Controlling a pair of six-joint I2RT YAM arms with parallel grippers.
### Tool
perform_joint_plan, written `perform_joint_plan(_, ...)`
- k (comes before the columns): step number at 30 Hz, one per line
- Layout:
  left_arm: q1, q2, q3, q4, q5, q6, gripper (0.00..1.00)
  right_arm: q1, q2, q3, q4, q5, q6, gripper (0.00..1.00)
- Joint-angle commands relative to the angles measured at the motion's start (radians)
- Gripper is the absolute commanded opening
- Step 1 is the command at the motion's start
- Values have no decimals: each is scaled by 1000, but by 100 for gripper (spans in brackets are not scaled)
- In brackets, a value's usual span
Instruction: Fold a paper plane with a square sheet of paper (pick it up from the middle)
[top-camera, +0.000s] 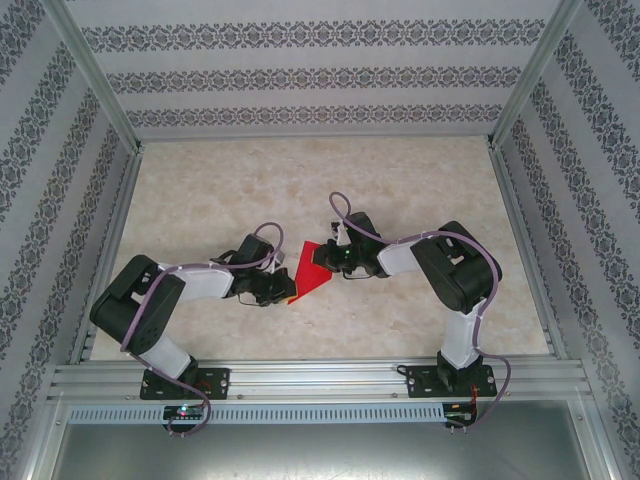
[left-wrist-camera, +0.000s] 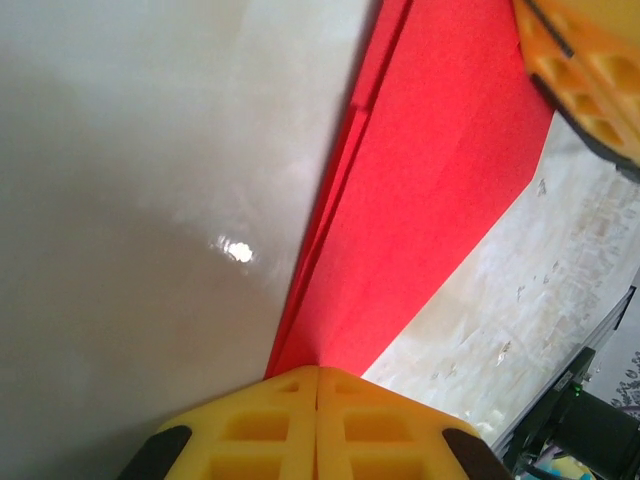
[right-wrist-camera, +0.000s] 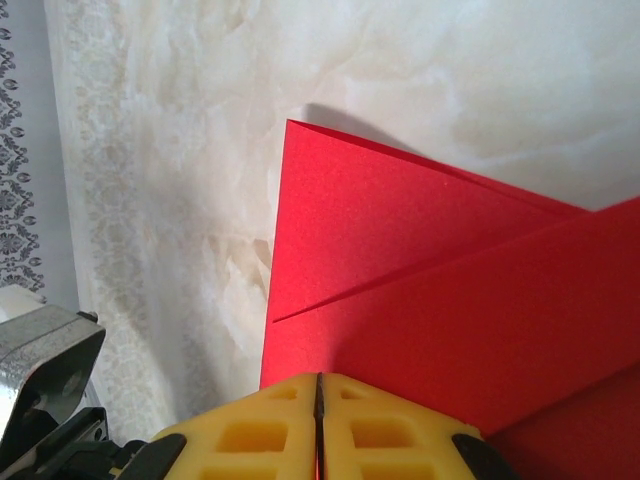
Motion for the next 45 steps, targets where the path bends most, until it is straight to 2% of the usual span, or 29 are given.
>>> perform_joint_plan(1, 10, 3, -64, -176, -28, -6, 10, -15, 68, -29, -127, 91, -23, 9)
perform_joint_plan(9, 11, -51, -65, -301, -95, 39, 10, -18, 64, -31, -131, 94, -26, 9)
perform_joint_plan(18, 11, -72, -66, -339, -57, 76, 10, -20, 61, -29, -140, 94, -28, 10)
perform_joint_plan(20, 11, -95, -58, -381, -101, 75, 10, -20, 60, -31, -140, 94, -31, 10)
perform_joint_plan(23, 11, -160, -33, -476, -235, 65, 9, -21, 59, -34, -136, 96, -29, 10)
perform_joint_plan(25, 11, -206, -5, -508, -267, 69, 9, -20, 60, -37, -130, 97, -23, 10)
perform_joint_plan(29, 11, -268, 55, -476, -219, 82, 11, -20, 55, -36, -132, 99, -24, 10)
perform_joint_plan(32, 11, -250, 94, -403, -176, 88, 14, -17, 55, -35, -130, 99, -21, 10)
perform_joint_plan(38, 5, -73, 204, -276, -46, 95, 15, -8, 55, -30, -125, 100, -12, 10)
perform_joint_plan(45, 2, 73, 280, -311, 1, 167, 16, -1, 58, -14, -127, 96, -7, 11)
